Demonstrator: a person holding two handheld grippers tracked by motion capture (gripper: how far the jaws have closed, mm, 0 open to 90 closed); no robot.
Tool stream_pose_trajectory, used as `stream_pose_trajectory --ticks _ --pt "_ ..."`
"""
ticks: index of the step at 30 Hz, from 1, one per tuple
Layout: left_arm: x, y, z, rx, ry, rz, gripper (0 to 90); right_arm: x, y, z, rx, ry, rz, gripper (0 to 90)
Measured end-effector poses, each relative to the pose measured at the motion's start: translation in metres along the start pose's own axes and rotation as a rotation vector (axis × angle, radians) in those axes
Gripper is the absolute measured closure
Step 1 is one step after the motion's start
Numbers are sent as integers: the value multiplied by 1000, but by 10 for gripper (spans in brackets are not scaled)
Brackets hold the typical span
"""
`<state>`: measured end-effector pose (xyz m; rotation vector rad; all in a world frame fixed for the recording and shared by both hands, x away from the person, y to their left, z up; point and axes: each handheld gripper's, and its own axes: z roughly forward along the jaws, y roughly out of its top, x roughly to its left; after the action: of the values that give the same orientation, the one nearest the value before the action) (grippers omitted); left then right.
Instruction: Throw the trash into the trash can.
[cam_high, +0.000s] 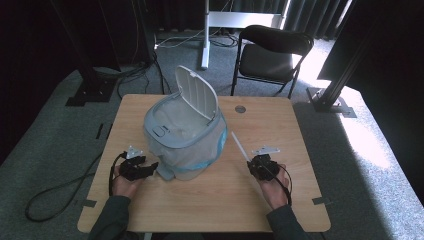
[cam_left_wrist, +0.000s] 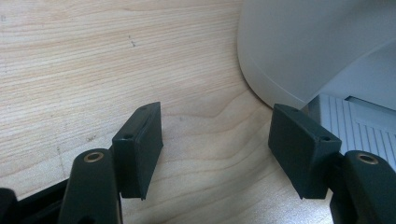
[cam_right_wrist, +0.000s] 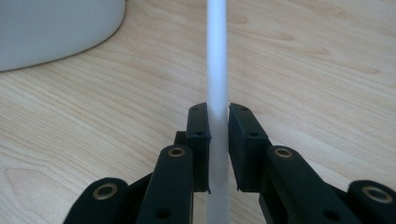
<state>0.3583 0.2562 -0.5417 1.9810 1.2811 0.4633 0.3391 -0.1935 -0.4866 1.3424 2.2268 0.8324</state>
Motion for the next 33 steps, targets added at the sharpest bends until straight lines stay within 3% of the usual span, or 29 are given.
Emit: stream_pose_trajectory --ticks 22,33 --pt "0 0 0 0 1 0 353 -2 6 -45 -156 3 -7 787" --pt "0 0 0 0 1 -1 353 1 12 -59 -204 19 -41 787"
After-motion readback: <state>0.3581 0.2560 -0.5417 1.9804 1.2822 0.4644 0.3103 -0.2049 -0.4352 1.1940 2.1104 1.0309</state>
